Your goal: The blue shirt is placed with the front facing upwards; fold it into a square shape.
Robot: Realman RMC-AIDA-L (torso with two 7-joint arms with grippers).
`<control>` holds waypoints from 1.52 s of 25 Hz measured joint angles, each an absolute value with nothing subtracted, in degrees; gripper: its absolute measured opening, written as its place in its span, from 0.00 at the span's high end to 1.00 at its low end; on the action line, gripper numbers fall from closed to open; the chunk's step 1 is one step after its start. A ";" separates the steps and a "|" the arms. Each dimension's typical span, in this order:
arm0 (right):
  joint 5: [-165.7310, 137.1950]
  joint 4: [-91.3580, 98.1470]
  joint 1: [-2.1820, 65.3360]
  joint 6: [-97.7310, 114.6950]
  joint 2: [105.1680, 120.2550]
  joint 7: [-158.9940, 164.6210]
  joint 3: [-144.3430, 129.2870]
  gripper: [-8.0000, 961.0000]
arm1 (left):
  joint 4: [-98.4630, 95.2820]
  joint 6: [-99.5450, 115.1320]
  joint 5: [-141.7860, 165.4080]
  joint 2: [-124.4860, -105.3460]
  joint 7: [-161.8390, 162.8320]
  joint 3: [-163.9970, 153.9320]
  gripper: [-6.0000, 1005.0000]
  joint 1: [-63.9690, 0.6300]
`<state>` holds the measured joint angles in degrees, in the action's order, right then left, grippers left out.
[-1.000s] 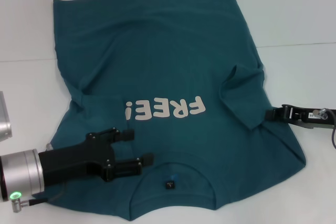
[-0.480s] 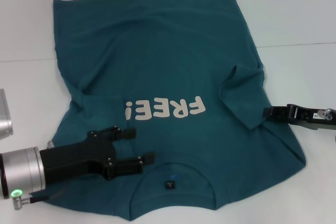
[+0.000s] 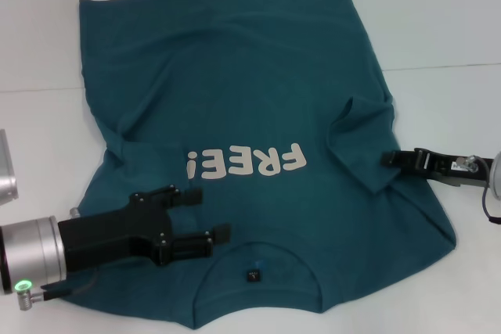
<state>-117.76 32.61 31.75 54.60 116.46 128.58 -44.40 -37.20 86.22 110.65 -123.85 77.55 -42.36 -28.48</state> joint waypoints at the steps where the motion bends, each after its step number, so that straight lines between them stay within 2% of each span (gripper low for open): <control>1: -117.76 32.61 31.92 54.23 116.61 128.58 -44.38 0.43 | -37.21 86.20 110.65 -123.84 77.56 -42.36 0.13 -28.48; 6: -117.75 32.53 32.40 52.58 117.62 128.25 -44.39 0.44 | -37.21 85.91 110.65 -123.83 77.55 -42.36 0.13 -28.48; 12: -117.80 32.50 32.50 53.25 117.71 127.93 -44.80 0.51 | -37.21 85.87 110.65 -123.83 77.56 -42.36 0.13 -28.48; 17: -117.92 32.51 32.52 54.10 117.38 127.91 -44.82 0.75 | -37.17 85.86 110.65 -123.83 77.56 -42.36 0.13 -28.47; 23: -117.79 32.63 32.53 55.85 117.38 127.85 -44.85 0.97 | -37.17 85.74 110.65 -123.85 77.57 -42.31 0.13 -28.47; 31: -117.86 32.58 33.83 57.30 118.52 127.19 -45.09 0.99 | -37.18 85.69 110.65 -123.92 77.53 -42.27 0.13 -28.53; 38: -117.97 30.48 35.99 57.84 119.32 126.92 -47.01 0.97 | -37.18 85.69 110.59 -123.93 77.53 -42.27 0.13 -28.56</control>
<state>-117.97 30.48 35.99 57.84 119.32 126.92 -47.01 -37.18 85.69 110.59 -123.93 77.53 -42.27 -28.56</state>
